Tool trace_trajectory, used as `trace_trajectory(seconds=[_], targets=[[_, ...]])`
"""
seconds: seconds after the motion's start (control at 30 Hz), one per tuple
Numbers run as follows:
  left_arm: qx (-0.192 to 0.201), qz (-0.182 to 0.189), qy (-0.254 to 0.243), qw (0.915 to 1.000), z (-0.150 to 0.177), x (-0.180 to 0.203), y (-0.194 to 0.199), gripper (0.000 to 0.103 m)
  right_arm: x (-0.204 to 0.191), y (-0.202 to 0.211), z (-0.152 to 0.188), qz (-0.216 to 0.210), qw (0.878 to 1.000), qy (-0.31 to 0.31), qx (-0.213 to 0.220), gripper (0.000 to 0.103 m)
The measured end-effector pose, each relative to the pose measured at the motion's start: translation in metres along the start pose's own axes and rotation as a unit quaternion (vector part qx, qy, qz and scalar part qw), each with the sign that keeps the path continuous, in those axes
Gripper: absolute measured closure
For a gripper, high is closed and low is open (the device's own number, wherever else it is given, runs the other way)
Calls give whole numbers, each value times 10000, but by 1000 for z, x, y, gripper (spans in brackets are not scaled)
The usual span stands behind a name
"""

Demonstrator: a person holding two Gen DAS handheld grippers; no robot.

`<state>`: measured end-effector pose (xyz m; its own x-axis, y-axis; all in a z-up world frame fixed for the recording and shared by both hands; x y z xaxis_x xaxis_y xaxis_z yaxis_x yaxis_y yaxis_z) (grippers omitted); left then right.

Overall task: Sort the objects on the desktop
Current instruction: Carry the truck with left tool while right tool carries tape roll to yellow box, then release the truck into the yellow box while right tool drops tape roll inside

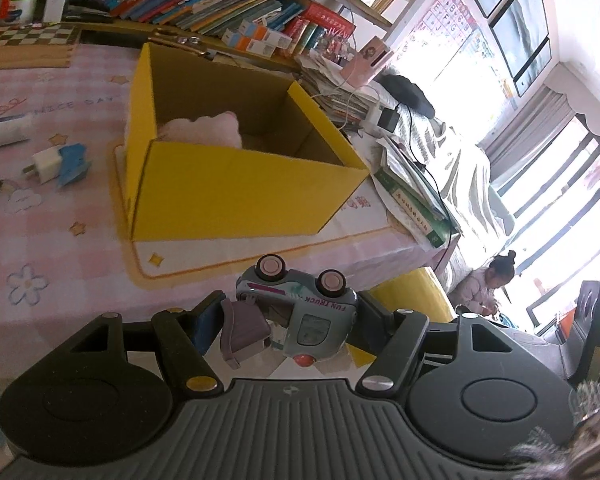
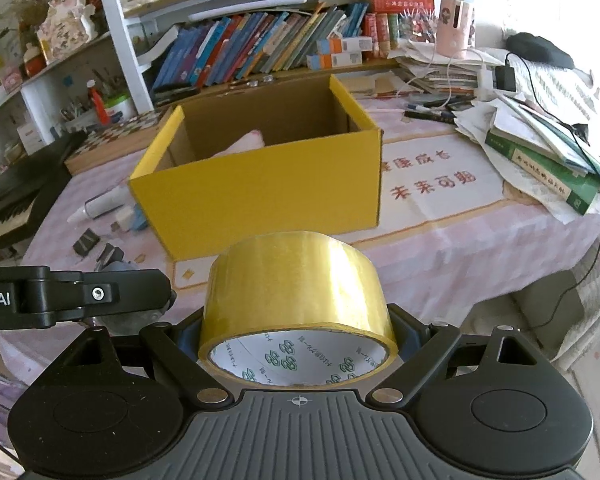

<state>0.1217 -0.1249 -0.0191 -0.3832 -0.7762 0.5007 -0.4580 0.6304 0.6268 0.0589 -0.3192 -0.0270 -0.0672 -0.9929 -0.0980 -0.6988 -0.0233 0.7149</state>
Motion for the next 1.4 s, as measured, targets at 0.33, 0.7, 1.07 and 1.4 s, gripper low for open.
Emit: trace_trajectory(seconds=[0.33, 0.7, 1.07, 1.4], targets=[[421, -271, -360, 9981, -28, 24, -12, 36, 30, -13, -36, -140, 9994, 129, 290, 13], [1387, -646, -854, 9845, -96, 43, -5, 36, 38, -20, -115, -431, 9905, 509, 1198, 13], [1364, -1270, -1094, 9764, -129, 24, -60, 36, 30, -70, -163, -453, 9855, 924, 1347, 12], [685, -1708, -1649, 9690, -134, 16, -121, 36, 15, -131, -196, -508, 9840, 1345, 1052, 13]])
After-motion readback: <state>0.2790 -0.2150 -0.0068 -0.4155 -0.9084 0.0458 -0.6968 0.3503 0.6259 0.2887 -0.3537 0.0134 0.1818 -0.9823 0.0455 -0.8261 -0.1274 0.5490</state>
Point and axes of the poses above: each gripper's, at about its wrist camera, not at the fingertips, and y roughly against the way its jaws point, x to its right, z to its underside, the point moved 1 cm from there along -y, roughly the way its jaws point, and after that the axes turned 3 degrees about y, right-handed, at the moved point
